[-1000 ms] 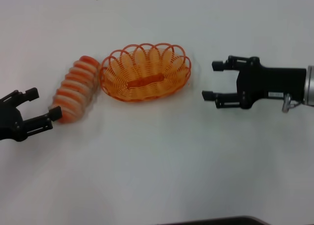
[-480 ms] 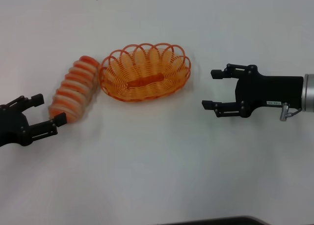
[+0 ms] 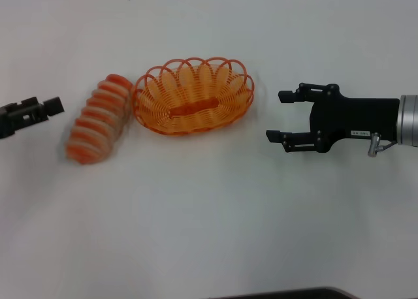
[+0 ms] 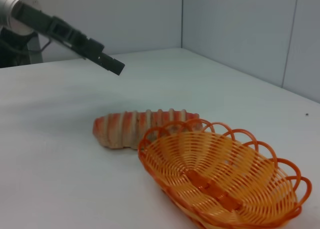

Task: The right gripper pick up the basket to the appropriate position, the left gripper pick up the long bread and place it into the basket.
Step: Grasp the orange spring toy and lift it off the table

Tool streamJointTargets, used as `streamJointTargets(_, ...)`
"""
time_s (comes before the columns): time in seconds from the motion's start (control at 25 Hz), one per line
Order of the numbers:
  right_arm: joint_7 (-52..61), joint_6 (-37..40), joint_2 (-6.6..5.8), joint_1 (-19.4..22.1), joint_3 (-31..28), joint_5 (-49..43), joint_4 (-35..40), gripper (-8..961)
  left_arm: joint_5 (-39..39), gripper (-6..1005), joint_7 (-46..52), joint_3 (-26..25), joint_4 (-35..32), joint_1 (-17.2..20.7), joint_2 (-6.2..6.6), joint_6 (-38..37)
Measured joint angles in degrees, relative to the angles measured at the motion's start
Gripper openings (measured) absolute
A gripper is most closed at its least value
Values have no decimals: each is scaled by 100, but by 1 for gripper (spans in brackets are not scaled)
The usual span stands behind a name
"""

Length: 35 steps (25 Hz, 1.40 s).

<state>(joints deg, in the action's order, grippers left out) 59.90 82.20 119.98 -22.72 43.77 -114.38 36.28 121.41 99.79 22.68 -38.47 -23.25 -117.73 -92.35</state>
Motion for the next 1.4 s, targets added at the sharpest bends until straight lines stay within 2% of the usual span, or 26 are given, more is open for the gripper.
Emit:
streamJointTargets(0.12, 78, -72, -1, -12, 0, 0, 0, 844, 189, 939, 1101, 430, -445, -96, 83, 154)
streamJointTargets(0.2, 85, -105, -1, -24, 0, 1, -1, 845, 369, 939, 1586, 801, -901, -138, 63, 249)
streamJointTargets(0.28, 85, -131, -1, -41, 0, 14, -14, 845, 635, 940, 2068, 1149, -1497, -167, -37, 375)
streamJointTargets(0.4, 85, -179, -1, -87, 0, 12, -47, 844, 1251, 940, 2701, 1700, -2428, -243, -271, 597)
streamJointTargets(0.56, 89, -177, -1, -136, 0, 2, -54, 843, 2138, 940, 3097, 2292, -3158, -474, -504, 597)
streamJointTargets(0.72, 92, -175, -1, -153, 1, 2, -54, 842, 2360, 940, 3140, 2564, -3303, -644, -590, 500)
streamJointTargets(1.08, 91, -158, -7, -101, 9, 7, -52, 840, 2381, 940, 3481, 3116, -3219, -734, -631, 580)
streamJointTargets(1.4, 88, -122, -10, -112, 9, 14, -48, 841, 2583, 934, 3634, 3695, -3114, -702, -636, 999)
